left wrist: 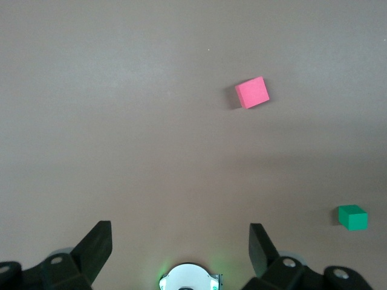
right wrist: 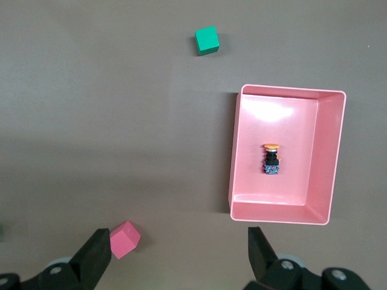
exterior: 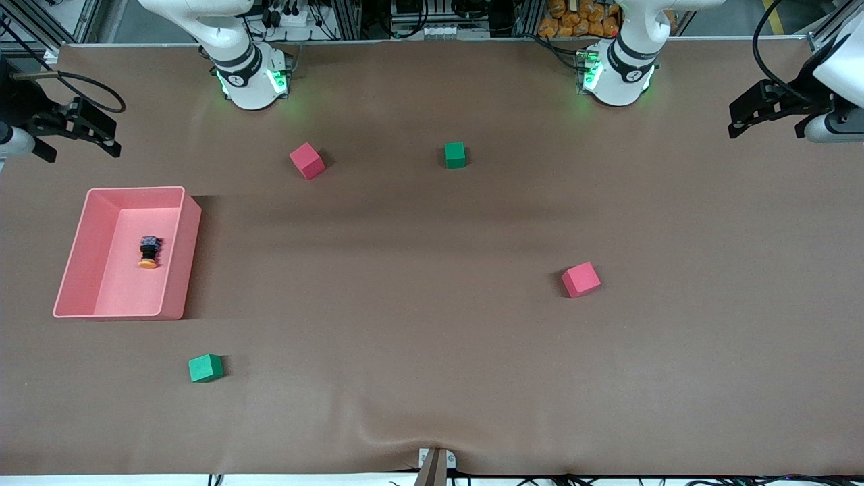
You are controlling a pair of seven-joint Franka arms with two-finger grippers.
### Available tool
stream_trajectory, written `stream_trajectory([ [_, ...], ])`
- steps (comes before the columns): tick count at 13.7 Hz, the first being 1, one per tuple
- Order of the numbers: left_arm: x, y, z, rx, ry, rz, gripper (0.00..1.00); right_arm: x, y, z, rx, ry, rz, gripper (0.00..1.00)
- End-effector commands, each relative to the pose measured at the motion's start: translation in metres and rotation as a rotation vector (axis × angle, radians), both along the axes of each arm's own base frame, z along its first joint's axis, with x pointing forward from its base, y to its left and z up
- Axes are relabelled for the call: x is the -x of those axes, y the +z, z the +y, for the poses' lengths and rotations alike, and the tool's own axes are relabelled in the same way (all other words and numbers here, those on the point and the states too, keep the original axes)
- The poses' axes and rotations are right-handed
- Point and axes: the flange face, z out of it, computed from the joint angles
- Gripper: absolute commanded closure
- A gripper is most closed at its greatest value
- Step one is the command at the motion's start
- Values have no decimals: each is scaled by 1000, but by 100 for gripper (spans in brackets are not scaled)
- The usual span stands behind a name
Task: Place and upright button with both arms
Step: 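Move the right gripper toward the button inside the pink tray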
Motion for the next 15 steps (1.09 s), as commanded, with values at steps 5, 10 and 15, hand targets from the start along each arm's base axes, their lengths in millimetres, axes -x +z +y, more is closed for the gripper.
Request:
stream_trajectory([
  [5, -1, 0, 5, -4, -12, 1, 0, -3, 3, 0, 23, 15, 6, 0],
  [10, -3, -1, 7, -15, 9, -8, 0, -18, -21, -14, 31, -13, 49, 0],
  [15, -16, -10, 4, -5, 30, -26, 0, -62, -110, -67, 62, -88, 203, 0],
])
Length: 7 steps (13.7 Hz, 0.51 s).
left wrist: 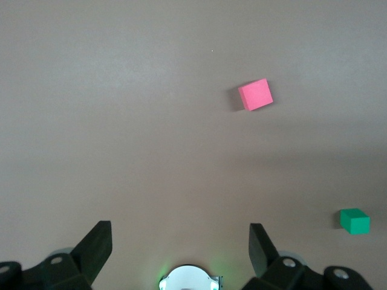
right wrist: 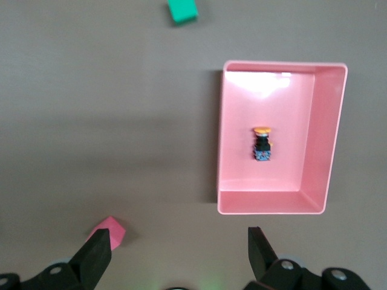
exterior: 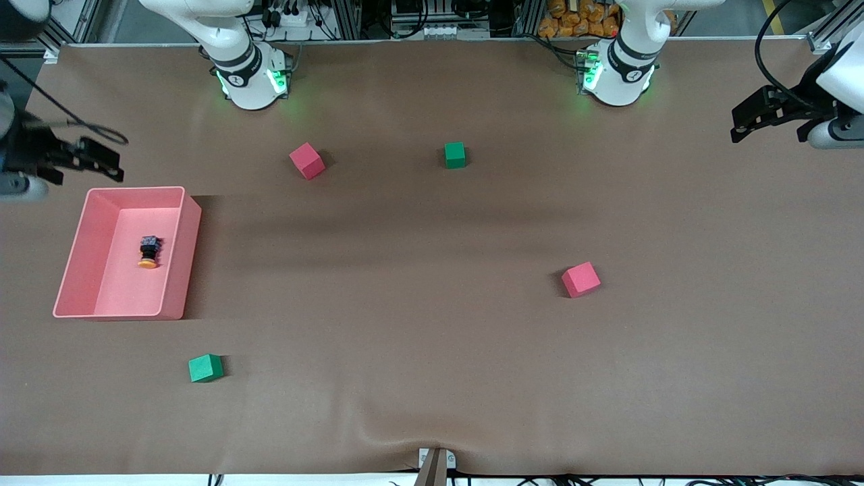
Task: Place and upright button with both arms
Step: 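Move the right gripper toward the button inside the pink tray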
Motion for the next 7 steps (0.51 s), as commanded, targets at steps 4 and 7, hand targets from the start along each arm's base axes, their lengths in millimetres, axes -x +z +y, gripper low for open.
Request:
stream_trajectory([
  [4, -18, -7, 0, -3, 20, -55, 0, -42, -105, -88, 75, -48, 103, 0],
  [7, -17, -6, 1, -5, 20, -58, 0, -46, -156, -132, 27, 5, 95, 0],
])
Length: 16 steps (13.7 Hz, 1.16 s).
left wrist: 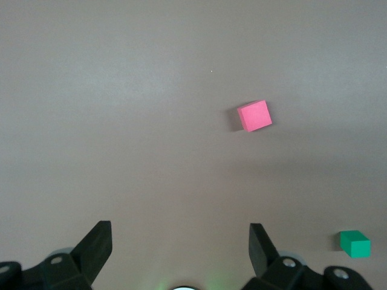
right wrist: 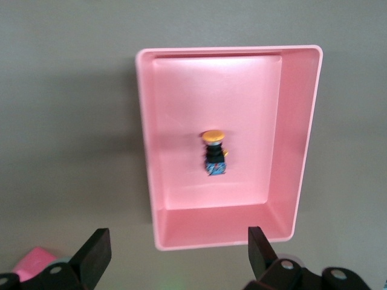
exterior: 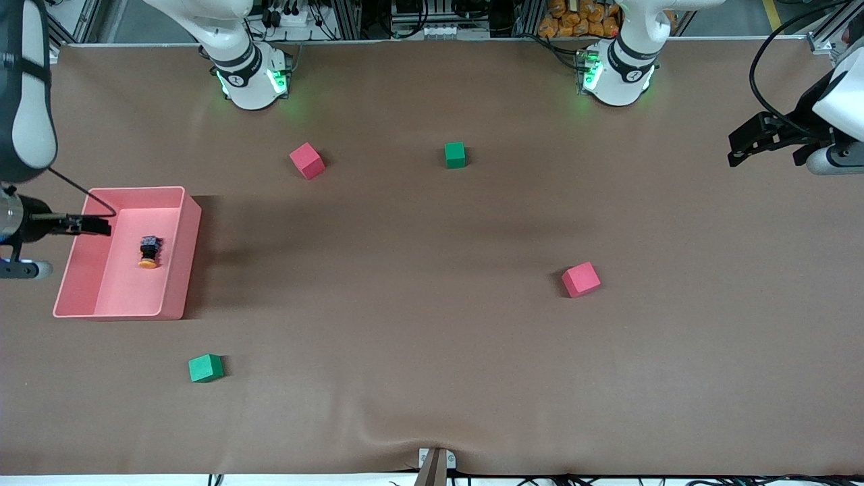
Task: Place and upright button with both arms
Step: 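Lower the right gripper and grasp the yellow-capped button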
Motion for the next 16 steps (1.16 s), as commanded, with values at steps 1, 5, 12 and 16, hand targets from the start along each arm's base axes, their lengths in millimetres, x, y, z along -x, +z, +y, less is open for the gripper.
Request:
stream_trajectory([
  [1, 2, 6, 0, -8, 10, -18, 0, 7, -41, -32, -41, 33, -15, 0],
  [5, -4, 5, -5, -5, 1, -56, 0, 29, -110, -67, -97, 15, -52, 0],
  [12, -5, 6, -26, 7, -35, -78, 0, 41, -198, -85, -123, 106, -89, 0],
  [16, 2, 11, -44, 8, -70, -79, 0, 57, -229, -85, -132, 115, -98, 0],
])
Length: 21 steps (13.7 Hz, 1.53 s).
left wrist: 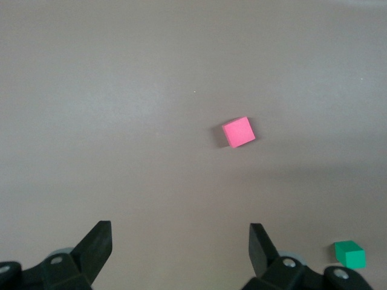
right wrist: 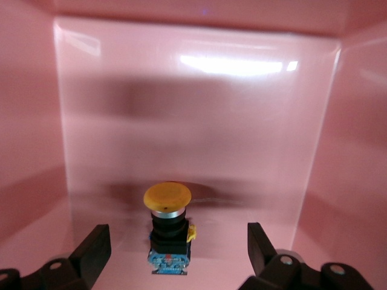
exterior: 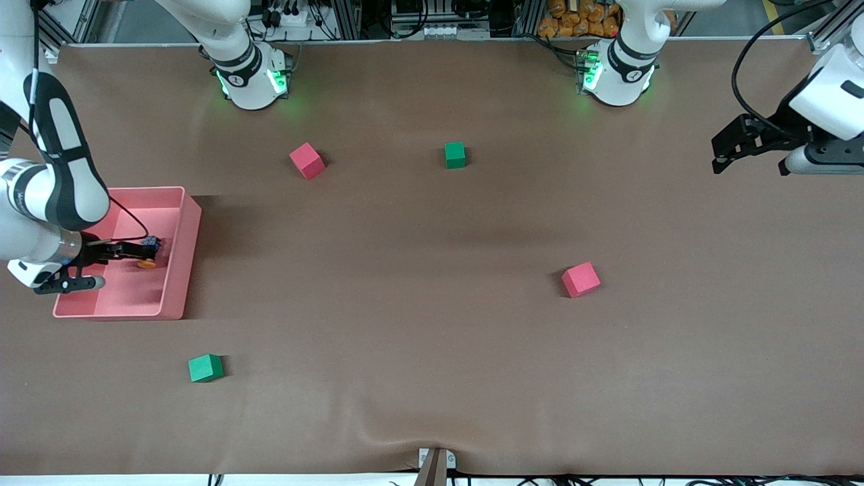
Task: Place and upright button with both arms
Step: 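Lower the right gripper and grasp the yellow-capped button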
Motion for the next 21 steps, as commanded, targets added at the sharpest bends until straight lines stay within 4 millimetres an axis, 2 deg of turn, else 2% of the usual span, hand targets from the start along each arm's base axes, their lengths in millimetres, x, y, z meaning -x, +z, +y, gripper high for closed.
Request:
stream_trajectory([
  [1, 6, 4, -6, -3, -2, 1, 0, 16, -15, 3, -27, 11, -20, 0],
  [6, 13, 9, -9, -4, -16, 16, 0, 22, -36, 3, -35, -4, -36, 0],
  [9, 15, 10, -14, -2, -39, 19, 0, 23, -43, 1, -38, -8, -33, 15],
  [10, 14, 9, -15, -1, -41, 22, 0, 23, -44, 0, -37, -9, -39, 28],
  [13, 14, 6, -17, -2, -36, 28, 0, 21, -43, -5, -39, 14, -46, 80],
  [15, 13, 5, -15, -2, -39, 30, 0, 18, -38, -6, -36, 17, -51, 100],
  [17, 13, 5, -15, -2, -38, 30, 0, 10, -28, -7, -31, 18, -62, 100],
  [19, 13, 4, -16, -2, -41, 33, 0, -1, -10, -10, -38, 19, -41, 100],
  [21, 12, 3, -17, -2, -44, 33, 0, -16, 18, -12, -61, 15, 3, 100],
])
